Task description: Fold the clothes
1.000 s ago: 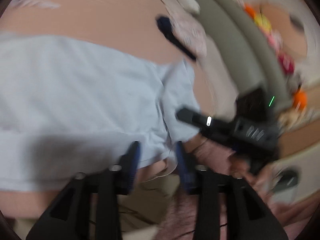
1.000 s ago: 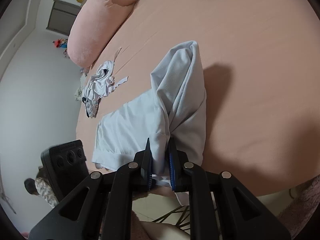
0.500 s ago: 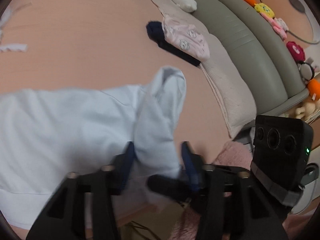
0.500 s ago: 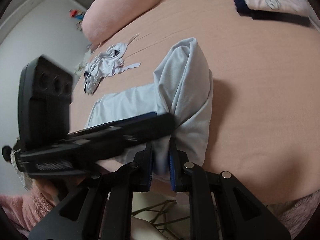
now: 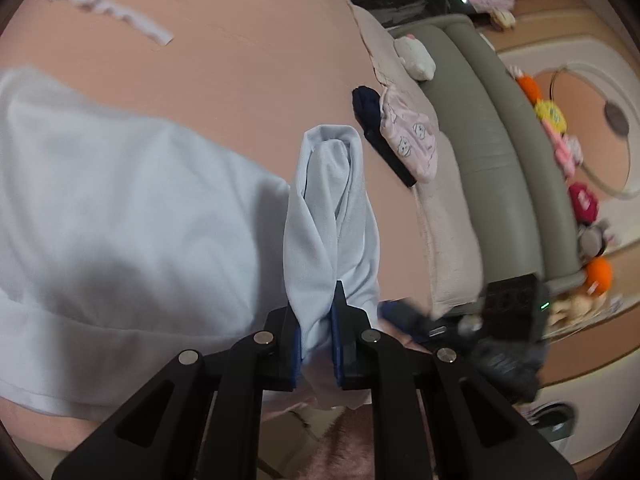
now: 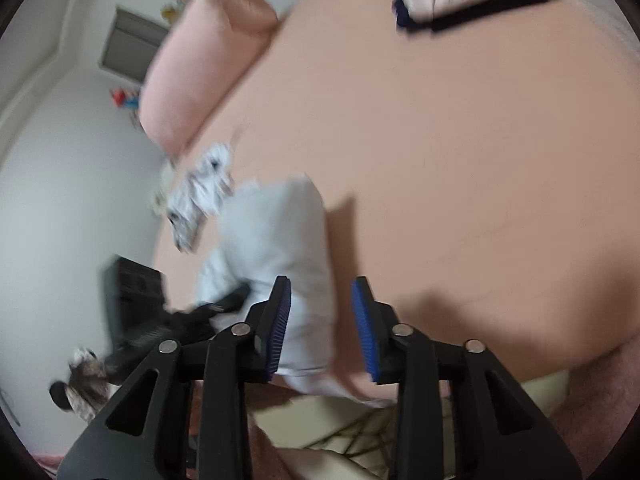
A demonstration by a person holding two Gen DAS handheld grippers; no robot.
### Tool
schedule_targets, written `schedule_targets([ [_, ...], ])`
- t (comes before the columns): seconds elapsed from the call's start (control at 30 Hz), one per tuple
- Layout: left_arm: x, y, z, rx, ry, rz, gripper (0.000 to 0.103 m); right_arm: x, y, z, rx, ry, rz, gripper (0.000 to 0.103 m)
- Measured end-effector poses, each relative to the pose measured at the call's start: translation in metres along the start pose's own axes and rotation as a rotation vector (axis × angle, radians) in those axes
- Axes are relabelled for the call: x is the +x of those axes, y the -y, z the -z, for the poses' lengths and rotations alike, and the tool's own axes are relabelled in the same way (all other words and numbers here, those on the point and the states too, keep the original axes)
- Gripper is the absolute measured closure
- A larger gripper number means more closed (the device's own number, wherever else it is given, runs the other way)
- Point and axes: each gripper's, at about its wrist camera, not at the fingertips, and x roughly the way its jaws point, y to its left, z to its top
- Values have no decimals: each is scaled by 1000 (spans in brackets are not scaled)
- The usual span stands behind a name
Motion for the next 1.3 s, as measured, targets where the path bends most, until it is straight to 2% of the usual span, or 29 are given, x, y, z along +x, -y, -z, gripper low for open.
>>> schedule_targets([
  [0.1,-6,6,-5,15,1,5,87,23,-17,6,-73,-58,39,74],
  [0.27,-37,21,-18,54,39,-17,92,21,-32,3,-132,-59,78,75],
  [0.4,-65,31,-28,85,71,-46,92,3,-49,-5,-164,-14,23,74],
  [0.47,-92,20,-32,85,81,-91,92,2,-61,-8,-193,-2,15,72],
  [0.57,-124,-12,-37,13,113,-118,92,30,-92,-6,-252,-33,43,72],
  [0.63,-139,-33,-40,-40,140,-113,92,47,-107,2,-286,-74,31,72],
  [0.7,-149,-55,-39,-77,154,-139,92,62,-120,12,-314,-112,33,72],
  [0.77,-159,-76,-39,-115,167,-166,92,65,-129,20,-335,-113,38,72],
  [0.97,-128,-125,-24,-187,87,-162,92,76,-150,33,-367,-113,54,72],
  [1.1,-129,-127,-26,-148,125,-152,90,91,-173,36,-430,-119,77,72],
  [1.2,-138,-122,-28,-90,133,-220,89,114,-182,28,-444,-165,84,72],
  [1.3,-151,-121,-28,-72,172,-266,88,146,-162,32,-450,-265,253,71],
])
